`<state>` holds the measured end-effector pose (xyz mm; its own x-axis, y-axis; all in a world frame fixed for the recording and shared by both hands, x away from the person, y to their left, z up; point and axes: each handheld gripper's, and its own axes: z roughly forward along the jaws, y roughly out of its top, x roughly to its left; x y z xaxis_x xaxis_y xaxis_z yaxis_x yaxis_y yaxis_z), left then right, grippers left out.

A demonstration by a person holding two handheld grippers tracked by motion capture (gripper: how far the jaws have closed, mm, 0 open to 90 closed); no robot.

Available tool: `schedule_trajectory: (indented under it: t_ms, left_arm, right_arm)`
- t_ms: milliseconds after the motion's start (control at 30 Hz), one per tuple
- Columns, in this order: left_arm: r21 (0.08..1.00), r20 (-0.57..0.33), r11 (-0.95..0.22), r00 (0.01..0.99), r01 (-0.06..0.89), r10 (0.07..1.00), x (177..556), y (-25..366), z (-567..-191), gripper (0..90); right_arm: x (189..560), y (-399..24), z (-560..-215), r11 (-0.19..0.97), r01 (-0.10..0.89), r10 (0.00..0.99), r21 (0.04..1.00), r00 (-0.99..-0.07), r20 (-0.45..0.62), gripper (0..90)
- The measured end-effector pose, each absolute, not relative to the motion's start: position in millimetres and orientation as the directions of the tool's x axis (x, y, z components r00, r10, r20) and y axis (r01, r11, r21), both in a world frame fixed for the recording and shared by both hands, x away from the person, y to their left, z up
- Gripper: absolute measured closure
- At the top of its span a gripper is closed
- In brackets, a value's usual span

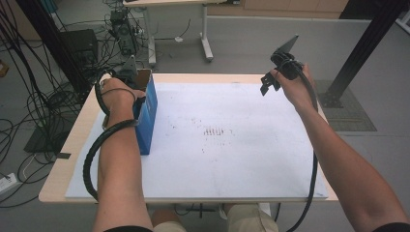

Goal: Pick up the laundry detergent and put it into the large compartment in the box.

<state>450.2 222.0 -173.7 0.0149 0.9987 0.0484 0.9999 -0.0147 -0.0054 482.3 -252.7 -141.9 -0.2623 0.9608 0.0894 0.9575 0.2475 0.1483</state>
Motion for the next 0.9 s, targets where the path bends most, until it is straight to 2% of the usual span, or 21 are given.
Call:
schedule_trajectory:
  t_ms: [900]
  left_arm:
    - [0.001,0.049,-0.019,0.019,1.0,0.999,448.7,222.2,-173.5,36.6]
  right_arm:
    - [480.3,-253.8,-140.3,0.25,0.955,0.959,0.156,-0.266,0.092,8.7]
